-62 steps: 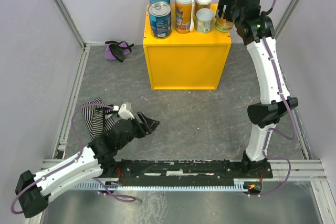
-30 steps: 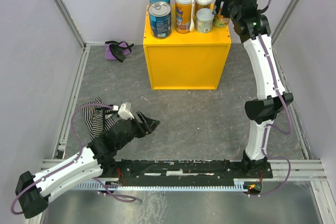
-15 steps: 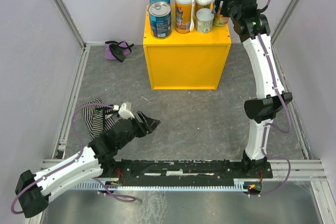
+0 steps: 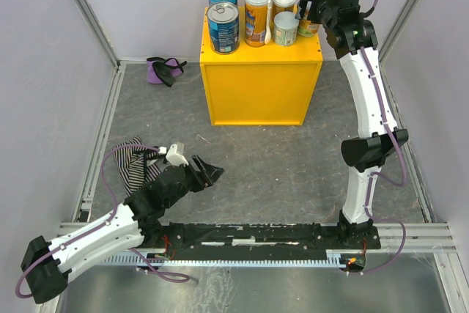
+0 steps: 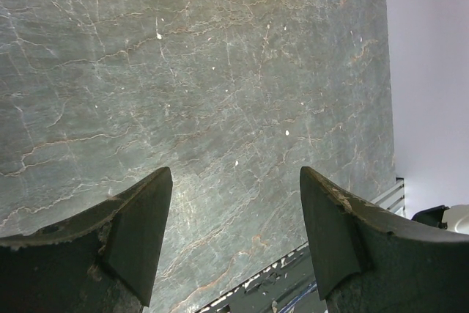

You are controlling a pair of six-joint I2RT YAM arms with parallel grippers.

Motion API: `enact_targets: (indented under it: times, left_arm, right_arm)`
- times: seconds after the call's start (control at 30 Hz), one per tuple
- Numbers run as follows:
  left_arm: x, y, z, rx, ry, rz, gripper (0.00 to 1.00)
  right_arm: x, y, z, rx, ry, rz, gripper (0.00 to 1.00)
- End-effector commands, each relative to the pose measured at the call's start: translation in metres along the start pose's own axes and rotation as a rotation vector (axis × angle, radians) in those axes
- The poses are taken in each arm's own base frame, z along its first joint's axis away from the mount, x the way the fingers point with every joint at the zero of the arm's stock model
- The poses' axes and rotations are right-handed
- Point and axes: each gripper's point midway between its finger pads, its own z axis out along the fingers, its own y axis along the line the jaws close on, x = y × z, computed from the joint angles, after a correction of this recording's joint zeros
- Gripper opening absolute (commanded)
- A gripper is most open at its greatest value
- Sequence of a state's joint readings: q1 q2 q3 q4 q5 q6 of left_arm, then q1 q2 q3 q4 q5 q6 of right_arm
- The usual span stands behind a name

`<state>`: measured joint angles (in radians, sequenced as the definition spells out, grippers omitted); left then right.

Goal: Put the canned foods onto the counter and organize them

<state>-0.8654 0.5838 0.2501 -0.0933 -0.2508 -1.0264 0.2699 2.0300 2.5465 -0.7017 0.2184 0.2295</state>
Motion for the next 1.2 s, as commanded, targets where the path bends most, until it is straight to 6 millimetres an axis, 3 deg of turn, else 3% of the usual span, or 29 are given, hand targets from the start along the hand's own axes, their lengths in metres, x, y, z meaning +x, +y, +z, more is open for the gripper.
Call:
enact_targets:
  times: [0.0, 1.17]
  left_arm:
    - [-0.013, -0.022, -0.002, 0.075, -0.035, 0.002, 0.77]
    - [-0.017, -0.032, -0.002, 0.095, -0.033, 0.015, 0.77]
  right_arm:
    - [-0.033, 0.021, -0.014, -0.096, -0.091, 0.051, 0.86]
    - [-0.049, 0.022, -0.038, -0.117, -0.127, 0.077, 0.91]
